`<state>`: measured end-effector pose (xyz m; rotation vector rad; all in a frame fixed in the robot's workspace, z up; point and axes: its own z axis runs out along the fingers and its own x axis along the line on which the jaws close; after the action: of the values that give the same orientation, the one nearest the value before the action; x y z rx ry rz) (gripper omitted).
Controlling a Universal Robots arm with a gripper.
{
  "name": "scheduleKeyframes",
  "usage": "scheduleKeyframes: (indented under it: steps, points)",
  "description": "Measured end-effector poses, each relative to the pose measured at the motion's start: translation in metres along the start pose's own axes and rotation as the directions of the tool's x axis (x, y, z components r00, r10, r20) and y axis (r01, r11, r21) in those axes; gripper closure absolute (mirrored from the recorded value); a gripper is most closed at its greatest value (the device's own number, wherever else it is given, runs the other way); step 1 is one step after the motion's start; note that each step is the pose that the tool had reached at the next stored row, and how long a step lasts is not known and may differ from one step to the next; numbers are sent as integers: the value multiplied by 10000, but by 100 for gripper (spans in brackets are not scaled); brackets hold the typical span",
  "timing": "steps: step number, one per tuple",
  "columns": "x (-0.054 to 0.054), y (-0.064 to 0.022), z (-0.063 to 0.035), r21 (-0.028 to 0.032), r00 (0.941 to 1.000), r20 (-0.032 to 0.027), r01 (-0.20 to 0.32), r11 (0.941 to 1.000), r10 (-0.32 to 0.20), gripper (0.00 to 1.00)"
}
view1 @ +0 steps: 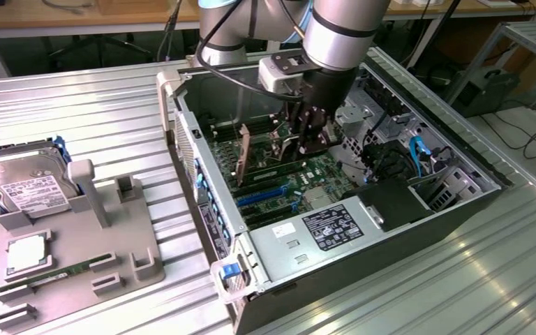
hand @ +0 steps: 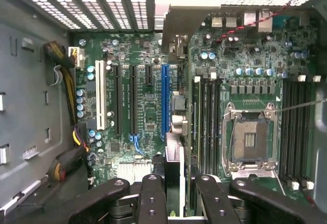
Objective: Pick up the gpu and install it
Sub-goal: 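Insert the gpu into the slot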
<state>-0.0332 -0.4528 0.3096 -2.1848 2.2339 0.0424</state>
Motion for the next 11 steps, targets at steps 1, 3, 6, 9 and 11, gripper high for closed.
scheduleKeyframes:
  steps: [1,3,6,9,11]
  points:
    - [0,0,2,2,10000,-1,-62,10000,62,73]
    - [0,1,7,4,9999,0,-151,9999,151,73]
    - [1,1,11,5,9998,0,-176,9998,176,73]
    - [1,1,14,6,9998,1,-190,9998,190,73]
    - [1,1,16,7,9998,2,-200,9998,200,73]
